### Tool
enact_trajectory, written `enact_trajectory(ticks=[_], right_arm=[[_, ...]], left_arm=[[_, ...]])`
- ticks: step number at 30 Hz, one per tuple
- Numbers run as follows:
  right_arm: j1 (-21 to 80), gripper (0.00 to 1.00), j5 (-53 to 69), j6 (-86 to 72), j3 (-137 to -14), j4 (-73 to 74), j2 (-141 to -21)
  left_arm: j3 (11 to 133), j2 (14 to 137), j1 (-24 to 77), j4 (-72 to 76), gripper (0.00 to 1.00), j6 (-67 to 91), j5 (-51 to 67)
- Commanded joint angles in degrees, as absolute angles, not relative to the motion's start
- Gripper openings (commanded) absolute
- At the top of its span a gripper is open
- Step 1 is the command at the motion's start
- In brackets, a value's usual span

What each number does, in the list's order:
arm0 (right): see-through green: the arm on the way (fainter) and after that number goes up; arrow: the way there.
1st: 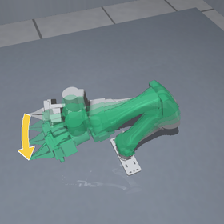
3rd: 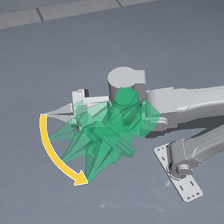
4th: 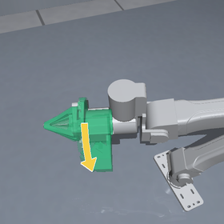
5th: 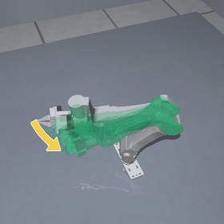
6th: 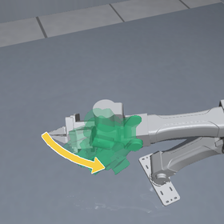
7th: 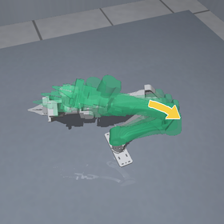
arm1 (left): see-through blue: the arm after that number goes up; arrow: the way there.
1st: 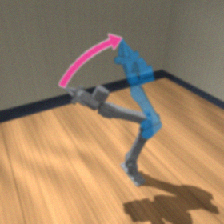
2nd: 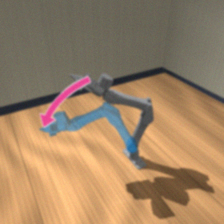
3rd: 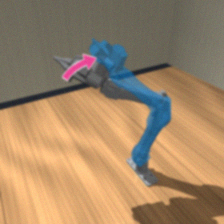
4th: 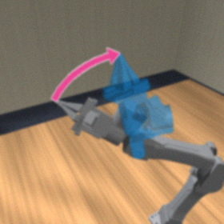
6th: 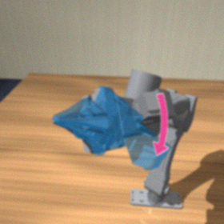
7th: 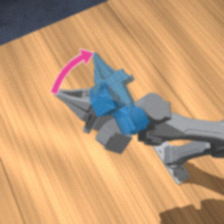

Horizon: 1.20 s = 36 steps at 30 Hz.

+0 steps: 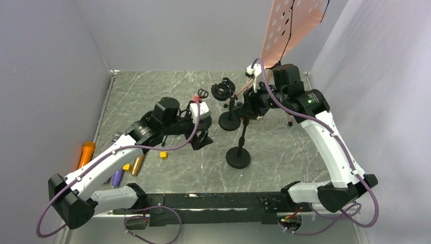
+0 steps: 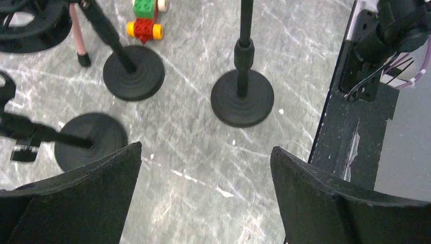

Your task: Remove the microphone from the stand

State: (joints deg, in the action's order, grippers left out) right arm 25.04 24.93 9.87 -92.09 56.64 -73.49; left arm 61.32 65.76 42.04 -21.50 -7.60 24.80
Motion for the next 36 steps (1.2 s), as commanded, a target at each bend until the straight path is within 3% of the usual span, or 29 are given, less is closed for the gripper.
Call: enact_trajectory(ticks=[1, 13, 18, 21, 24, 26, 30, 36], right_arm=[[26.79, 0.00, 22.77, 11.51, -96.71, 51.22, -73.27], [29.00, 0.00, 20.43, 13.96, -88.31, 45.47, -70.69], [28.86, 0.00, 20.37, 12.37, -82.89, 44.22, -68.87], [28.72, 0.24, 22.17, 12.13, -81.32, 44.84, -67.87], [28.65, 0.28, 22.91, 11.66, -80.37, 44.93, -67.65], [28.65, 0.23, 22.93, 11.43, -79.89, 44.66, -67.67], [28.59, 0.01, 22.15, 11.38, -78.35, 44.07, -68.10], [28.65, 0.00, 22.07, 11.56, -74.33, 43.59, -67.79]], left_arm=[[59.95, 62.19, 38.38, -25.86, 0.99, -9.46, 26.73], [61.18, 64.19, 28.75, -19.68, 0.99, -2.89, 42.19], [60.55, 64.22, 27.44, -19.25, 0.99, -3.43, 42.90], [60.97, 64.34, 26.97, -20.26, 0.99, -4.77, 43.44], [60.47, 64.52, 26.32, -19.02, 0.99, -3.45, 45.34], [59.90, 64.73, 26.00, -17.98, 0.99, -2.18, 46.92], [59.50, 64.78, 25.60, -17.45, 0.99, -1.50, 47.76], [59.44, 64.43, 24.70, -17.70, 0.99, -1.67, 48.11]])
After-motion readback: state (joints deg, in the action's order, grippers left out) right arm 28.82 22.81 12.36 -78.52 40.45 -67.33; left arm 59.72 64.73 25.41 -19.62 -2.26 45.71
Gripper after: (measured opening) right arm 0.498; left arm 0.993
